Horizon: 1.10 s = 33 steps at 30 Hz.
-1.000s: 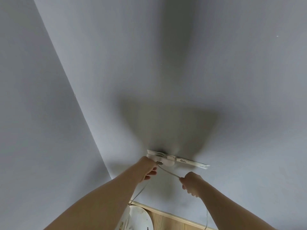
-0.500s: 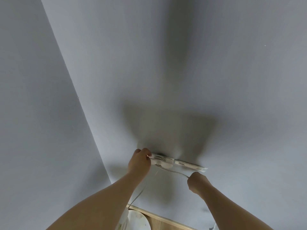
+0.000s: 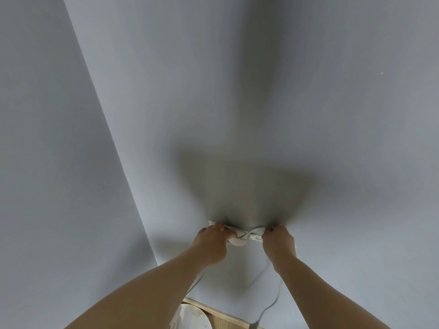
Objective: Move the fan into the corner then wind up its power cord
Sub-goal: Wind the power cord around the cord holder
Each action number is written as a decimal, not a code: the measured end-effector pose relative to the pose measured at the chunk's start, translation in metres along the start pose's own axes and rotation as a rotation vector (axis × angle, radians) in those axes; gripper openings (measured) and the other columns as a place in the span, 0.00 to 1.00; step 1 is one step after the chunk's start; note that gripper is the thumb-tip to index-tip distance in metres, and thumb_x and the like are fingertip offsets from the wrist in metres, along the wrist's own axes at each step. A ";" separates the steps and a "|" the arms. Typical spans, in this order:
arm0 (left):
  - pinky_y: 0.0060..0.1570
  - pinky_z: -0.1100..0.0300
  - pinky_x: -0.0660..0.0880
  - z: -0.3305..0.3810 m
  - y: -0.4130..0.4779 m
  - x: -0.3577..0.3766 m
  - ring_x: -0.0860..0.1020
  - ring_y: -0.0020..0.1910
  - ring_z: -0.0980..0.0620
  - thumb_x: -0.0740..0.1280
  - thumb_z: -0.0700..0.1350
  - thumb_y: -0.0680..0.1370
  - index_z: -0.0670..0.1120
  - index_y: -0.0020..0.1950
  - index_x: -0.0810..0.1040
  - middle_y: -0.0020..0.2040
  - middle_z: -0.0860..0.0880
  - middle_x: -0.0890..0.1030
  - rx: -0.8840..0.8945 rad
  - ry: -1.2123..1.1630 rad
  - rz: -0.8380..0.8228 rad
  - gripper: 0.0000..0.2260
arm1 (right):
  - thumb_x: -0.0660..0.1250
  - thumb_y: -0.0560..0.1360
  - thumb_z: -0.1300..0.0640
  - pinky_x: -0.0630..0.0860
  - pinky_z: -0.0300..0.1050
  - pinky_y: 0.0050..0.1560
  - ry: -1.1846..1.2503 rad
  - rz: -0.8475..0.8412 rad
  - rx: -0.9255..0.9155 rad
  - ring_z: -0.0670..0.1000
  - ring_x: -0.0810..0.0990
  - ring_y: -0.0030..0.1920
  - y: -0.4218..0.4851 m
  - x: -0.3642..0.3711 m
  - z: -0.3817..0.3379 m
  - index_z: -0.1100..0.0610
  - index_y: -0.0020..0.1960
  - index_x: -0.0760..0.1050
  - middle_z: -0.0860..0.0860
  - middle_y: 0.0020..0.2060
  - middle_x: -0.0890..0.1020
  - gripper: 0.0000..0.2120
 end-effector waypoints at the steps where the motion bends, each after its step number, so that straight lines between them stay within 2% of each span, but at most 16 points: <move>1: 0.70 0.56 0.63 -0.001 -0.001 0.000 0.69 0.68 0.47 0.55 0.37 0.78 0.57 0.72 0.67 0.70 0.49 0.67 0.011 -0.007 -0.010 0.25 | 0.53 0.80 0.58 0.70 0.45 0.41 0.078 -0.011 0.033 0.58 0.73 0.41 0.002 0.001 -0.001 0.64 0.49 0.74 0.59 0.43 0.76 0.13; 3: 0.71 0.56 0.64 -0.004 -0.002 -0.001 0.68 0.70 0.48 0.55 0.36 0.78 0.56 0.72 0.67 0.72 0.50 0.66 0.033 -0.047 -0.028 0.25 | 0.54 0.78 0.62 0.66 0.42 0.32 0.300 -0.055 0.118 0.55 0.69 0.32 0.000 0.002 -0.005 0.65 0.49 0.76 0.56 0.35 0.73 0.13; 6: 0.69 0.57 0.67 -0.008 -0.004 -0.004 0.70 0.69 0.50 0.56 0.36 0.78 0.52 0.69 0.72 0.70 0.49 0.70 0.029 -0.206 0.008 0.23 | 0.54 0.75 0.63 0.59 0.38 0.21 0.659 -0.192 0.241 0.49 0.61 0.23 -0.009 -0.002 -0.018 0.61 0.34 0.72 0.52 0.25 0.67 0.14; 9: 0.61 0.60 0.71 -0.011 -0.005 -0.013 0.75 0.61 0.48 0.56 0.36 0.78 0.51 0.63 0.77 0.63 0.47 0.74 -0.059 -0.302 0.127 0.19 | 0.52 0.74 0.64 0.57 0.34 0.18 0.793 -0.298 0.277 0.48 0.60 0.22 -0.018 -0.004 -0.030 0.59 0.30 0.68 0.51 0.24 0.68 0.15; 12: 0.58 0.60 0.72 -0.013 -0.006 -0.024 0.77 0.58 0.47 0.56 0.37 0.78 0.49 0.60 0.78 0.61 0.46 0.75 -0.127 -0.352 0.226 0.17 | 0.57 0.76 0.64 0.64 0.37 0.29 0.723 -0.373 0.247 0.48 0.64 0.28 -0.025 -0.007 -0.040 0.59 0.33 0.72 0.52 0.29 0.69 0.14; 14: 0.59 0.59 0.74 -0.016 -0.007 -0.030 0.77 0.57 0.48 0.57 0.38 0.78 0.49 0.61 0.77 0.60 0.46 0.75 -0.146 -0.378 0.277 0.16 | 0.60 0.76 0.63 0.62 0.37 0.32 0.557 -0.378 0.187 0.48 0.62 0.30 -0.028 -0.013 -0.045 0.58 0.33 0.73 0.50 0.30 0.67 0.13; 16: 0.55 0.60 0.75 -0.017 -0.010 -0.036 0.78 0.53 0.48 0.57 0.38 0.79 0.48 0.61 0.77 0.59 0.46 0.75 -0.149 -0.390 0.321 0.15 | 0.60 0.77 0.65 0.60 0.35 0.29 0.469 -0.380 0.134 0.47 0.60 0.29 -0.027 -0.018 -0.049 0.59 0.34 0.73 0.50 0.30 0.65 0.13; 18: 0.51 0.63 0.73 -0.016 -0.013 -0.040 0.77 0.49 0.50 0.57 0.39 0.79 0.48 0.60 0.77 0.58 0.46 0.76 -0.156 -0.415 0.342 0.14 | 0.59 0.77 0.65 0.59 0.32 0.20 0.461 -0.390 0.135 0.46 0.60 0.28 -0.026 -0.019 -0.050 0.59 0.34 0.74 0.50 0.28 0.69 0.14; 20: 0.51 0.63 0.73 -0.014 -0.015 -0.042 0.78 0.51 0.50 0.59 0.40 0.79 0.48 0.59 0.78 0.58 0.46 0.77 -0.166 -0.464 0.345 0.13 | 0.60 0.77 0.64 0.57 0.31 0.15 0.464 -0.402 0.152 0.45 0.61 0.27 -0.029 -0.017 -0.051 0.59 0.34 0.74 0.50 0.29 0.73 0.13; 23: 0.52 0.63 0.71 -0.009 -0.021 -0.047 0.78 0.58 0.49 0.60 0.41 0.79 0.46 0.58 0.80 0.59 0.48 0.80 -0.157 -0.592 0.277 0.12 | 0.62 0.76 0.64 0.57 0.32 0.15 0.505 -0.417 0.169 0.45 0.62 0.26 -0.034 -0.009 -0.054 0.58 0.34 0.75 0.50 0.31 0.77 0.12; 25: 0.53 0.64 0.70 -0.003 -0.024 -0.049 0.77 0.58 0.50 0.60 0.41 0.80 0.43 0.59 0.80 0.59 0.47 0.81 -0.128 -0.656 0.198 0.12 | 0.63 0.76 0.63 0.57 0.32 0.18 0.523 -0.420 0.165 0.45 0.62 0.26 -0.037 -0.007 -0.056 0.59 0.37 0.76 0.50 0.31 0.76 0.10; 27: 0.48 0.67 0.70 0.001 -0.026 -0.050 0.77 0.52 0.52 0.61 0.40 0.79 0.42 0.59 0.81 0.58 0.45 0.81 -0.116 -0.760 0.135 0.12 | 0.64 0.76 0.63 0.60 0.33 0.18 0.512 -0.411 0.158 0.45 0.63 0.27 -0.043 -0.008 -0.060 0.60 0.45 0.78 0.50 0.31 0.72 0.05; 29: 0.40 0.72 0.70 0.003 -0.027 -0.049 0.76 0.45 0.56 0.61 0.37 0.79 0.40 0.57 0.81 0.51 0.48 0.83 -0.106 -0.843 0.079 0.12 | 0.65 0.76 0.64 0.61 0.32 0.13 0.518 -0.407 0.143 0.46 0.64 0.26 -0.047 -0.009 -0.063 0.61 0.51 0.77 0.51 0.29 0.69 0.05; 31: 0.35 0.75 0.69 0.003 -0.026 -0.047 0.75 0.40 0.61 0.62 0.37 0.78 0.40 0.57 0.81 0.42 0.55 0.79 -0.108 -0.883 0.054 0.11 | 0.65 0.76 0.64 0.59 0.30 0.11 0.513 -0.415 0.120 0.47 0.64 0.25 -0.051 -0.011 -0.065 0.61 0.49 0.75 0.52 0.28 0.67 0.03; 33: 0.36 0.74 0.70 0.002 -0.025 -0.045 0.75 0.39 0.60 0.65 0.37 0.77 0.40 0.56 0.81 0.41 0.54 0.78 -0.109 -0.901 0.058 0.10 | 0.65 0.75 0.65 0.59 0.30 0.11 0.491 -0.432 0.100 0.47 0.64 0.24 -0.051 -0.011 -0.065 0.62 0.44 0.74 0.52 0.27 0.66 0.02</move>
Point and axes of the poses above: each hand's wrist, its own y-axis towards the middle knuckle, its own x-axis out of the palm, z = x × y, the point moved 2 cm from there along y, towards the middle knuckle
